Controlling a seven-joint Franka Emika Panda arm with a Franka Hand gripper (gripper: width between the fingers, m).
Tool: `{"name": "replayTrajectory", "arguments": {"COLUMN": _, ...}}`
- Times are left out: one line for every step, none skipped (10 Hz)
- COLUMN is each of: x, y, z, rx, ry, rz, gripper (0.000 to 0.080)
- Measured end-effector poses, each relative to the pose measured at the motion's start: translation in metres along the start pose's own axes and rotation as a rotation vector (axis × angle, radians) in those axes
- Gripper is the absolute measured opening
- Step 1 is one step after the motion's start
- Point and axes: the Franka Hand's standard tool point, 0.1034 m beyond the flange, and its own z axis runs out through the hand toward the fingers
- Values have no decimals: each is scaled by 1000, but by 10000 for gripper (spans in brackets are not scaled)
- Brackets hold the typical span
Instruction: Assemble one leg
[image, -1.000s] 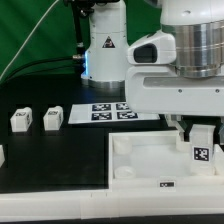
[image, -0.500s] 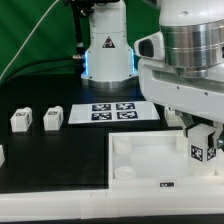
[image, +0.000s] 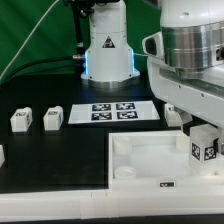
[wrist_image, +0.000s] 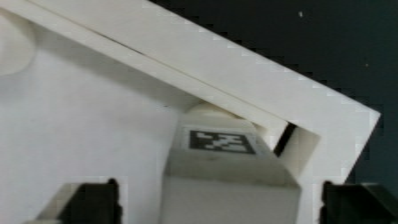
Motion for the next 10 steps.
{"name": "replayTrajectory", "arguments": {"x": 0, "y": 0, "z": 0, "rx": -1, "ry": 0, "rz": -11, "gripper": 629}}
{"name": "replayTrajectory", "arguments": {"x": 0, "y": -1, "z": 0, "rx": -1, "ry": -1, "rz": -112, "gripper": 644}}
{"name": "replayTrajectory", "arguments": {"x": 1, "y": -1, "z": -1, "rx": -5, "ry": 2, "rz": -260, "gripper": 648}}
{"name": "replayTrajectory", "arguments": {"x": 1, "y": -1, "z": -1, "rx": -9, "ry": 0, "rz": -383, "gripper": 648}}
{"name": "replayTrajectory", "arguments": {"x": 1, "y": -1, "z": 0, "rx": -13, "ry": -3, "rz": -516, "gripper": 648}}
{"name": "replayTrajectory", "arguments": {"x": 1, "y": -1, "z": 0, "rx": -13, "ry": -3, "rz": -648, "gripper": 649}}
{"name": "replayTrajectory", "arguments": {"x": 1, "y": -1, "z": 0, "rx": -19, "ry": 2, "rz": -761, "gripper": 649}}
{"name": "replayTrajectory", "arguments": {"x": 0, "y": -2, "z": -1, "rx": -32, "ry": 13, "rz": -863, "gripper": 649}}
{"name": "replayTrajectory", "arguments": {"x": 0, "y": -3, "z": -2, "rx": -42, "ry": 20, "rz": -1004, "gripper": 649}}
{"name": "replayTrajectory", "arguments": {"x": 2, "y": -2, "z": -2, "rx": -50, "ry": 22, "rz": -1141, "gripper": 649}}
